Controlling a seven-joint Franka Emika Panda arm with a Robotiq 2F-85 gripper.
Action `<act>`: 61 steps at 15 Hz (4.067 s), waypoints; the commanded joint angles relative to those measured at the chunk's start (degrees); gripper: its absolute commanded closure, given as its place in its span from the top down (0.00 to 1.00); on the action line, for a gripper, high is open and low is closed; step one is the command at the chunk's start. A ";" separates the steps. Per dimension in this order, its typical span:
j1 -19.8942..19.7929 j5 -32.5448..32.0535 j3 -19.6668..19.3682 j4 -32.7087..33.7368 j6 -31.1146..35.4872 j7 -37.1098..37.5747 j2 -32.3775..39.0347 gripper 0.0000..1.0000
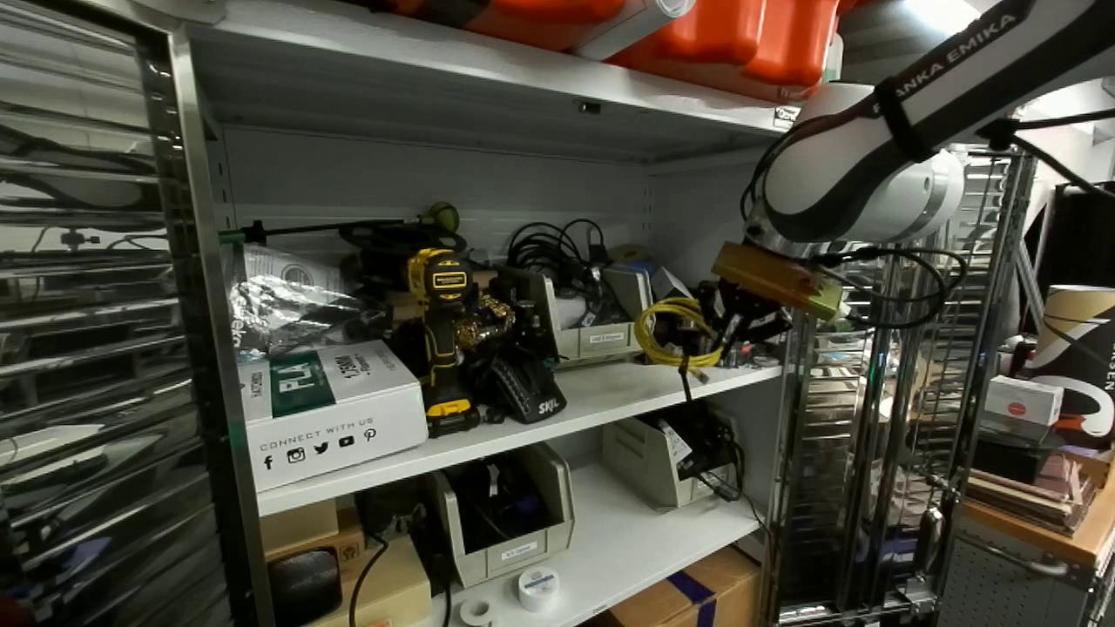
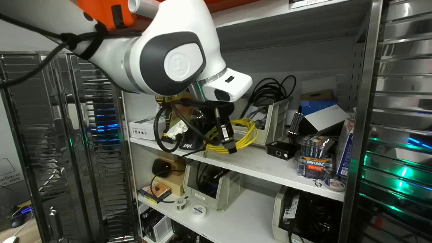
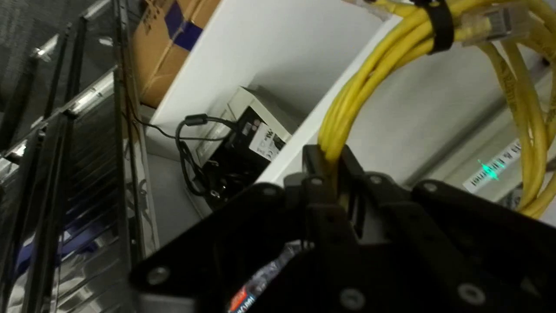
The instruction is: Put the yellow cable in the storage box
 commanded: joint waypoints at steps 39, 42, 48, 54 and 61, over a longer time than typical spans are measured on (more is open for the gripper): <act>-1.00 9.41 4.84 26.69 -0.40 -7.13 17.05 1.00; -1.55 9.39 2.86 21.47 -11.98 -13.95 8.96 1.00; -3.98 7.83 -0.83 16.26 -42.89 -27.75 -2.00 1.00; -4.37 4.47 -2.99 21.96 -72.72 -39.94 -6.52 1.00; -4.44 2.20 -2.92 22.24 -79.55 -43.85 -7.35 1.00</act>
